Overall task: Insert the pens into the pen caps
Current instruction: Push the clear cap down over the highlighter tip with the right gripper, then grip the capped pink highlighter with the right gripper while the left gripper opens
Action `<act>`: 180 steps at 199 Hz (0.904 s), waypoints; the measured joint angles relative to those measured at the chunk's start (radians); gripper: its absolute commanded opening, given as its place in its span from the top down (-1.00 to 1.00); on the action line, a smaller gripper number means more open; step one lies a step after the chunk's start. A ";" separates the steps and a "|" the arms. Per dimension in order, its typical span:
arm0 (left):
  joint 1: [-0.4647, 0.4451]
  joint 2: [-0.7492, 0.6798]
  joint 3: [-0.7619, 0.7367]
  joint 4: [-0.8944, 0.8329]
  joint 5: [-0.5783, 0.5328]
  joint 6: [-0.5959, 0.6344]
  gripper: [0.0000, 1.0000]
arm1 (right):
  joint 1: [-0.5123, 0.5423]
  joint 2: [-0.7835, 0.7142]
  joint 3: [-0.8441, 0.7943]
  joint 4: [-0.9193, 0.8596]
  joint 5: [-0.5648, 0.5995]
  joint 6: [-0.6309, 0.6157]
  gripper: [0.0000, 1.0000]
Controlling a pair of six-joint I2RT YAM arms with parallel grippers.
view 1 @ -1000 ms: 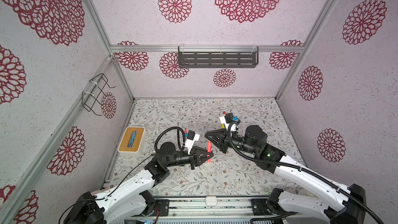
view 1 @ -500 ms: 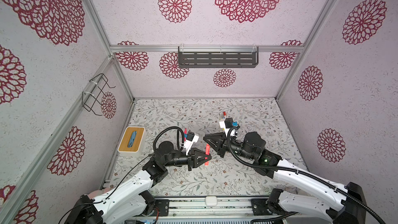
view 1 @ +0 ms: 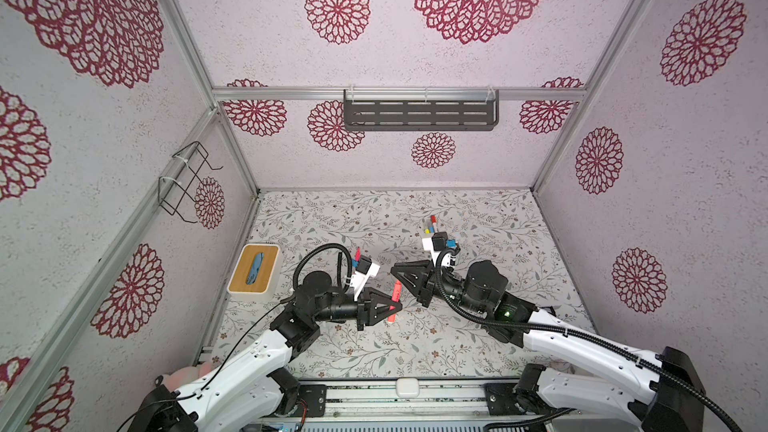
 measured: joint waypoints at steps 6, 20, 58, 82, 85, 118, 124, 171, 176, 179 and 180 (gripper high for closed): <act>0.000 0.000 0.000 -0.004 -0.010 0.010 1.00 | 0.001 -0.001 0.025 -0.042 0.014 -0.008 0.49; 0.000 -0.002 0.006 -0.007 -0.055 0.018 1.00 | 0.000 -0.005 0.072 -0.148 0.024 -0.037 -0.02; 0.021 -0.027 0.019 -0.014 -0.266 0.022 1.00 | -0.026 -0.105 0.138 -0.366 -0.016 -0.104 -0.28; 0.011 -0.074 -0.008 -0.026 -0.328 0.025 1.00 | -0.078 -0.163 0.167 -0.371 -0.019 -0.113 -0.27; 0.011 -0.082 -0.011 -0.028 -0.335 0.025 1.00 | -0.083 -0.165 0.169 -0.370 -0.019 -0.113 -0.27; 0.010 -0.128 -0.021 -0.049 -0.383 0.035 1.00 | -0.092 -0.113 0.184 -0.365 -0.042 -0.112 -0.23; 0.010 -0.128 -0.021 -0.049 -0.387 0.036 1.00 | -0.092 -0.094 0.187 -0.365 -0.047 -0.111 -0.21; -0.023 -0.114 -0.021 -0.055 -0.435 0.043 1.00 | -0.092 0.051 0.189 -0.362 -0.098 -0.092 -0.08; -0.027 -0.113 -0.021 -0.055 -0.439 0.044 1.00 | -0.092 0.058 0.189 -0.358 -0.104 -0.092 -0.06; -0.029 -0.112 -0.021 -0.056 -0.442 0.045 1.00 | -0.092 0.062 0.190 -0.357 -0.107 -0.091 -0.05; -0.030 -0.112 -0.021 -0.056 -0.442 0.045 1.00 | -0.092 0.063 0.190 -0.357 -0.108 -0.091 -0.05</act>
